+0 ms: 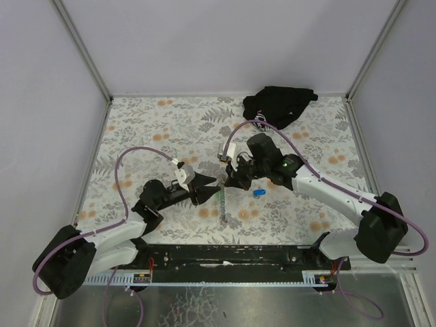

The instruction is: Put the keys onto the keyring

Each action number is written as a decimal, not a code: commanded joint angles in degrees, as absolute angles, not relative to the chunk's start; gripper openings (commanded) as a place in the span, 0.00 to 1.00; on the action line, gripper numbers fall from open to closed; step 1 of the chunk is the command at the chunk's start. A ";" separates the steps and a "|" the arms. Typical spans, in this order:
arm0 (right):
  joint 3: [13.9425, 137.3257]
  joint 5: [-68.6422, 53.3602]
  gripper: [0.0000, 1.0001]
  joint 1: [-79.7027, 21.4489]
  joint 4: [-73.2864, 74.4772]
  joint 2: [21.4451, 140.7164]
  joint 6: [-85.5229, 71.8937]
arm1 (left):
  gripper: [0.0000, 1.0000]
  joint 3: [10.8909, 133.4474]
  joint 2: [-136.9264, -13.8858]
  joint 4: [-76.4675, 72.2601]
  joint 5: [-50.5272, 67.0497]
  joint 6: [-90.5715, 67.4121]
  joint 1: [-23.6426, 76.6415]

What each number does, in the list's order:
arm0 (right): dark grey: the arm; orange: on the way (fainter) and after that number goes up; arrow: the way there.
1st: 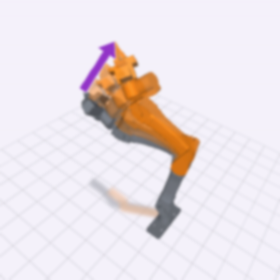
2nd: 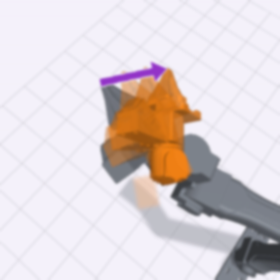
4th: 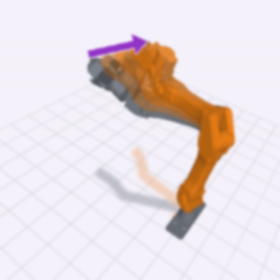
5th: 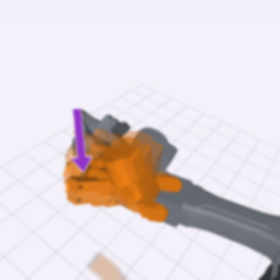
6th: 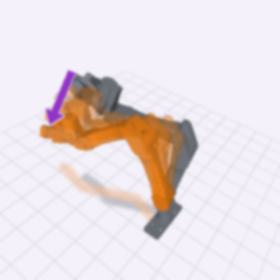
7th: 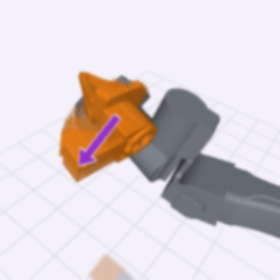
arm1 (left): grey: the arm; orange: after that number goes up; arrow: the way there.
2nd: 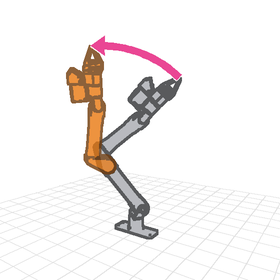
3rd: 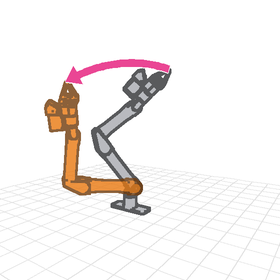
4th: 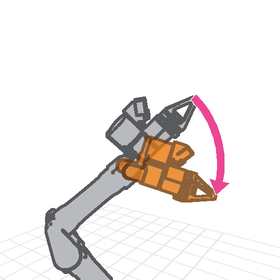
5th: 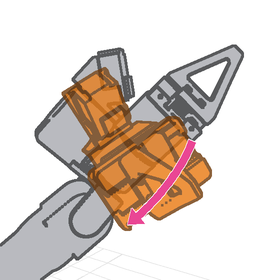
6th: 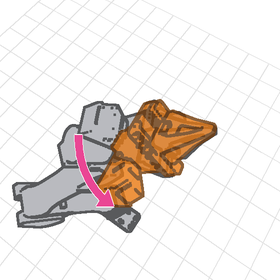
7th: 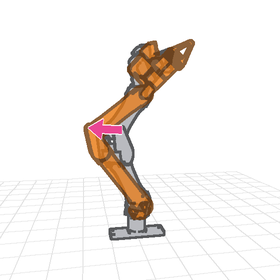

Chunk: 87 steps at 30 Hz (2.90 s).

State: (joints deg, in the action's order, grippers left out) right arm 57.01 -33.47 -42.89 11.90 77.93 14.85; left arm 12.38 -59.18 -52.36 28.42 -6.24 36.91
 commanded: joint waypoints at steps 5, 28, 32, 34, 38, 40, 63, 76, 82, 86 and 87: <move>66.18 -23.63 0.00 -45.74 29.75 81.39 20.88 | 0.39 9.94 -65.04 -60.65 31.31 -6.82 34.35; 67.29 -27.00 0.00 -48.37 30.03 84.26 24.55 | 0.30 13.89 -80.39 -76.82 42.93 -12.92 33.84; 67.17 -27.37 0.00 -48.43 29.63 84.55 24.66 | 0.29 14.68 -81.16 -75.94 43.52 -12.47 33.84; 67.26 -27.63 0.00 -48.43 29.49 84.57 24.77 | 0.27 14.93 -81.86 -75.94 43.73 -12.31 33.88; 67.23 -27.94 0.00 -48.36 29.31 84.42 24.91 | 0.23 15.15 -82.85 -75.73 44.33 -12.10 33.86; 67.31 -27.99 0.00 -48.42 29.33 84.23 25.04 | 0.21 15.42 -83.01 -74.94 44.73 -11.73 33.85; 47.29 -31.32 0.29 -40.61 1.66 67.53 10.58 | 0.00 10.15 -83.46 -88.74 39.57 -17.26 33.75; 34.27 -41.22 0.32 -39.02 -22.78 67.07 5.91 | 0.00 9.49 -82.83 -91.41 38.97 -19.27 33.75; 34.37 -43.79 0.31 -39.02 -25.67 70.03 5.52 | 0.00 9.67 -82.36 -91.41 39.63 -19.61 33.86; 34.94 -46.46 0.31 -39.02 -25.04 71.45 6.06 | 0.00 9.69 -82.37 -91.41 39.62 -19.71 33.76; 34.98 -46.76 0.31 -39.02 -24.83 71.72 6.25 | 0.00 9.75 -82.36 -91.41 39.54 -19.77 33.75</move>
